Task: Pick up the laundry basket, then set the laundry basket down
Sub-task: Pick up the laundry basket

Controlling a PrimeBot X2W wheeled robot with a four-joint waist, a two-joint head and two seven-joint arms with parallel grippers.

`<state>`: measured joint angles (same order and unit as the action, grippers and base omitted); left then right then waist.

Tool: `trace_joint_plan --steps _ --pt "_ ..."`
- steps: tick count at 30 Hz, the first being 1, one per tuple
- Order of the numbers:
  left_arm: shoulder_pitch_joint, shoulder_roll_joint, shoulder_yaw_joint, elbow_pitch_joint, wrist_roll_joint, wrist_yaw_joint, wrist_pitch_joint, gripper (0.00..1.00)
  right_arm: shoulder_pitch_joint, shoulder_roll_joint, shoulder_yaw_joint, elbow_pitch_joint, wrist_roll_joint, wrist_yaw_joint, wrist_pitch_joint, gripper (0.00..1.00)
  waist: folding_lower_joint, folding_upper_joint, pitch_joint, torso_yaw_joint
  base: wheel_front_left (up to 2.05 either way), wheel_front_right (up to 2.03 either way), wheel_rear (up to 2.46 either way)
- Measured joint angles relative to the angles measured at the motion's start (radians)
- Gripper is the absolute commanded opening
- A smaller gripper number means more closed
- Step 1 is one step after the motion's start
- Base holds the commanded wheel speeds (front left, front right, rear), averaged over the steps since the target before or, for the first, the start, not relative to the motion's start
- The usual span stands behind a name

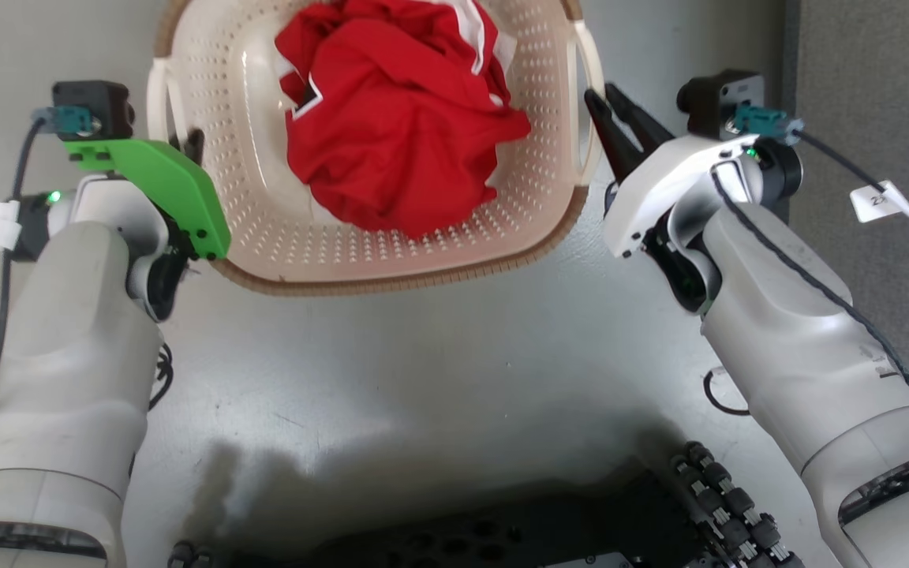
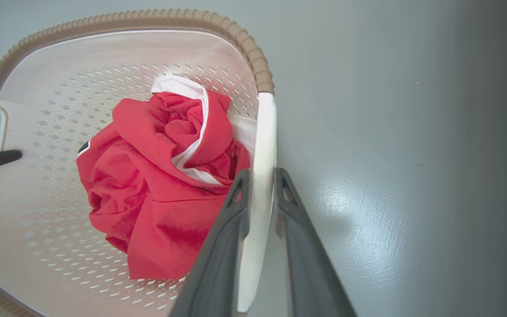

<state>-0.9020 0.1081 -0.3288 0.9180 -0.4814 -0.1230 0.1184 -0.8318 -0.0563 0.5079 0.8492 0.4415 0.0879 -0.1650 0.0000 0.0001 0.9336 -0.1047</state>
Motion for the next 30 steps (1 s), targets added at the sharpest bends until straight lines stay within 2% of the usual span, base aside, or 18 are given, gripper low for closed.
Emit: trace_joint_plan --steps 14,30 --pt "0.004 -0.026 -0.058 0.073 -0.125 0.000 0.064 0.00 0.000 0.002 0.027 0.131 0.042 0.017 0.040 0.00 0.0000 0.0000 -0.096 0.000 0.00 0.00 0.00" --pt "0.082 -0.045 -0.094 0.116 -0.257 0.001 0.156 0.00 0.019 0.007 0.061 0.226 0.107 0.035 0.123 0.00 0.0000 0.0000 -0.266 0.008 0.00 0.00 0.00"
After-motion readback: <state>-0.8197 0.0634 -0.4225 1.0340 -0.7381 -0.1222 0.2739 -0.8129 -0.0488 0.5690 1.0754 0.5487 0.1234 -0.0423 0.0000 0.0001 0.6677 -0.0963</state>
